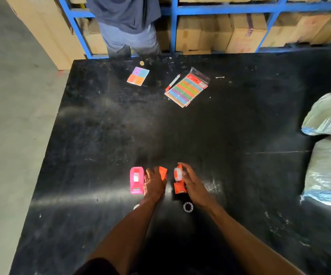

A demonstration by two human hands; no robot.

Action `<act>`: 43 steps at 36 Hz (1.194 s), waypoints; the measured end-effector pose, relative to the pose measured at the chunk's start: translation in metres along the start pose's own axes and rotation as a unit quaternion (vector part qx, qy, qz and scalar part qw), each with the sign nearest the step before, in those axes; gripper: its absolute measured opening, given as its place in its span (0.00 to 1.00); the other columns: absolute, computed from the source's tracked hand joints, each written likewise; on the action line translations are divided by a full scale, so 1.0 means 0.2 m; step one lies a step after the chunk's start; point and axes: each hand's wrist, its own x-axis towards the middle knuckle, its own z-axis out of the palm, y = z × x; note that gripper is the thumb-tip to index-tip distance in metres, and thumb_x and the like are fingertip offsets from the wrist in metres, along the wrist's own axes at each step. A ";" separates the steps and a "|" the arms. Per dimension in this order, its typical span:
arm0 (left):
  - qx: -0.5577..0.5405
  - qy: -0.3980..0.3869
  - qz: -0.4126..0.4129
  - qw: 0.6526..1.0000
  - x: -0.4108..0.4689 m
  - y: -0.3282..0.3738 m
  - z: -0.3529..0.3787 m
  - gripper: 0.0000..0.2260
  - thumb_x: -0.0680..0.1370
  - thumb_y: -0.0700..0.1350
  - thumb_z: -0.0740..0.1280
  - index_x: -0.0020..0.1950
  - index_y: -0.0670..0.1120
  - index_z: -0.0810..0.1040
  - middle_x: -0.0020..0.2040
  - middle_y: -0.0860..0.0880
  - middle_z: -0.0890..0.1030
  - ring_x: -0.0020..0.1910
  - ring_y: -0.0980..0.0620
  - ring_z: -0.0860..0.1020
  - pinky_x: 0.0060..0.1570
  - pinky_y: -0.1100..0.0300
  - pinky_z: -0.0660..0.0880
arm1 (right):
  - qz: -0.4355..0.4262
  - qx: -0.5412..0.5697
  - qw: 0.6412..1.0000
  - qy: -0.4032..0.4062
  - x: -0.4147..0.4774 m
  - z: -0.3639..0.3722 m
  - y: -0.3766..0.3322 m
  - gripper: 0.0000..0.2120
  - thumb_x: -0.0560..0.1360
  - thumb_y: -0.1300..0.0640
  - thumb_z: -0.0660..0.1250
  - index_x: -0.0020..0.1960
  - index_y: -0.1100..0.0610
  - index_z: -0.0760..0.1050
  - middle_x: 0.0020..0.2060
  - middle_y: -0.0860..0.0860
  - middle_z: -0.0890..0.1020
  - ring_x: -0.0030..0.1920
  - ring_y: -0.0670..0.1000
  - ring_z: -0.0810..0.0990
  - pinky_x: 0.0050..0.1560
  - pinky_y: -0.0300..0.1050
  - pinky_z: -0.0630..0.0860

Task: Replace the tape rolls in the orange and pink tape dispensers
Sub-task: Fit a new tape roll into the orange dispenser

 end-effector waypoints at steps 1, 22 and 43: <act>0.000 0.006 0.002 1.000 0.01 0.00 0.00 0.25 0.79 0.51 0.66 0.72 0.42 0.66 0.68 0.36 0.70 0.66 0.35 0.72 0.65 0.43 0.72 | -0.001 -0.002 1.000 0.000 0.01 0.00 0.00 0.16 0.86 0.52 0.52 0.71 0.44 0.67 0.60 0.35 0.75 0.55 0.27 0.74 0.53 0.22 0.67; -0.482 -0.198 0.029 0.853 -0.18 0.12 -0.33 0.25 0.78 0.39 0.71 0.74 0.49 0.70 0.62 0.36 0.81 0.59 0.41 0.82 0.54 0.51 0.83 | -0.019 -0.012 1.000 0.022 0.02 0.00 0.01 0.15 0.86 0.49 0.51 0.71 0.43 0.65 0.62 0.49 0.78 0.59 0.47 0.79 0.63 0.47 0.75; -0.484 -0.243 0.051 0.839 -0.54 0.11 -0.56 0.20 0.81 0.43 0.66 0.72 0.55 0.71 0.62 0.45 0.83 0.61 0.45 0.82 0.65 0.48 0.77 | -0.057 -0.032 0.998 0.015 -0.21 0.06 -0.15 0.13 0.85 0.50 0.54 0.68 0.43 0.69 0.58 0.46 0.82 0.58 0.45 0.81 0.66 0.50 0.75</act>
